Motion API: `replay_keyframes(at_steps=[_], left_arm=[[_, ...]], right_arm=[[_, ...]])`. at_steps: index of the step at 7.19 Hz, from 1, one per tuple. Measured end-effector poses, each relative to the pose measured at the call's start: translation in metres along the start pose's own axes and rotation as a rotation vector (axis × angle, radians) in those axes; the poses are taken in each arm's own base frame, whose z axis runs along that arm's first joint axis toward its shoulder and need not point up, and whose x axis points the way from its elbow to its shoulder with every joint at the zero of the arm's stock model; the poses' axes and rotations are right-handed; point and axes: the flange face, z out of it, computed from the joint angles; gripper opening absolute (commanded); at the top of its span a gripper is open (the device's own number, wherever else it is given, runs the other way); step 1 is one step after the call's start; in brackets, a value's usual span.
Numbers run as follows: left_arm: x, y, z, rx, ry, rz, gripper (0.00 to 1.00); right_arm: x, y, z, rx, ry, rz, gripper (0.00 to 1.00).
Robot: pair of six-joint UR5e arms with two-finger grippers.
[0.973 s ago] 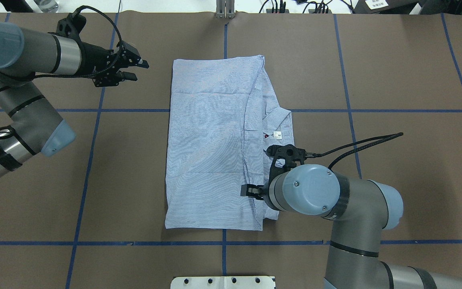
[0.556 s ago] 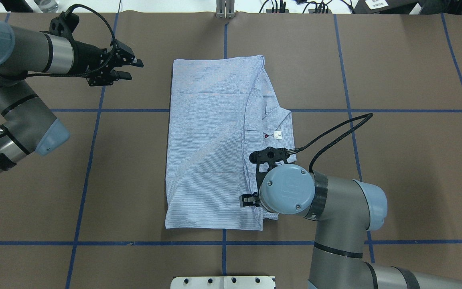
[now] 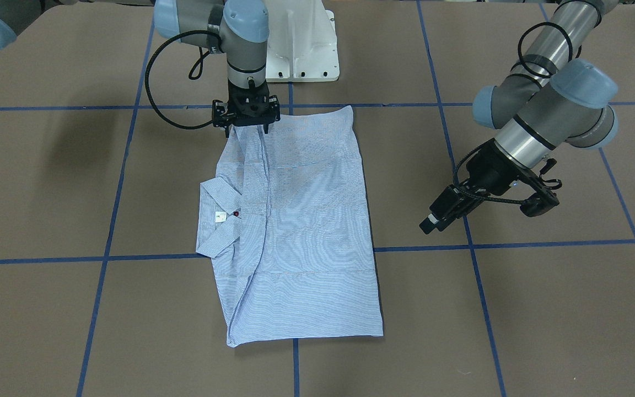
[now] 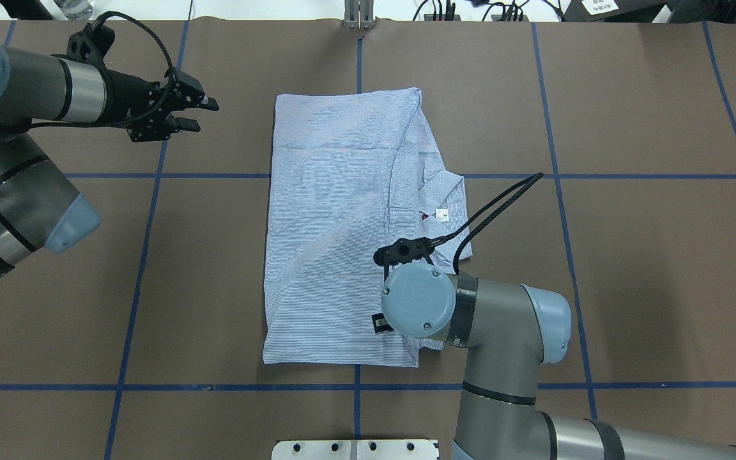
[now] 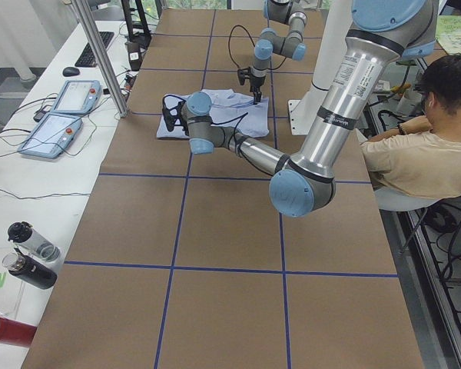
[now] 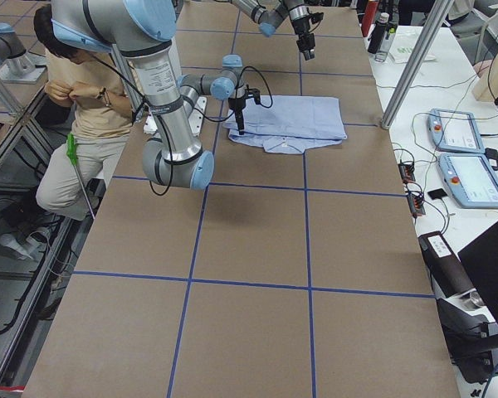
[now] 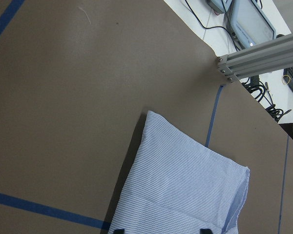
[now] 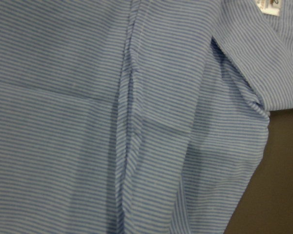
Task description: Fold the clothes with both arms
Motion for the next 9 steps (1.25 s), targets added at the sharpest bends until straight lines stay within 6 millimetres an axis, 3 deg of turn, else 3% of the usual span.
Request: replay_keyframes(at_steps=[3,6,7,9], left_arm=[[-0.004,-0.001,0.000,0.001,-0.005,-0.003,0.61],[-0.003,0.000,-0.001,0.001,-0.004,-0.002,0.61],[-0.003,0.000,-0.001,0.001,-0.003,-0.002,0.61],[-0.001,0.000,-0.003,0.001,0.002,0.000,0.61]], right_arm=[[0.022,-0.003,0.007,-0.024,0.073,-0.079,1.00],[0.092,0.010,0.000,-0.029,0.105,-0.140,1.00],[0.104,0.011,-0.005,-0.028,0.104,-0.143,1.00],[0.100,0.000,-0.018,-0.008,0.084,-0.129,1.00]])
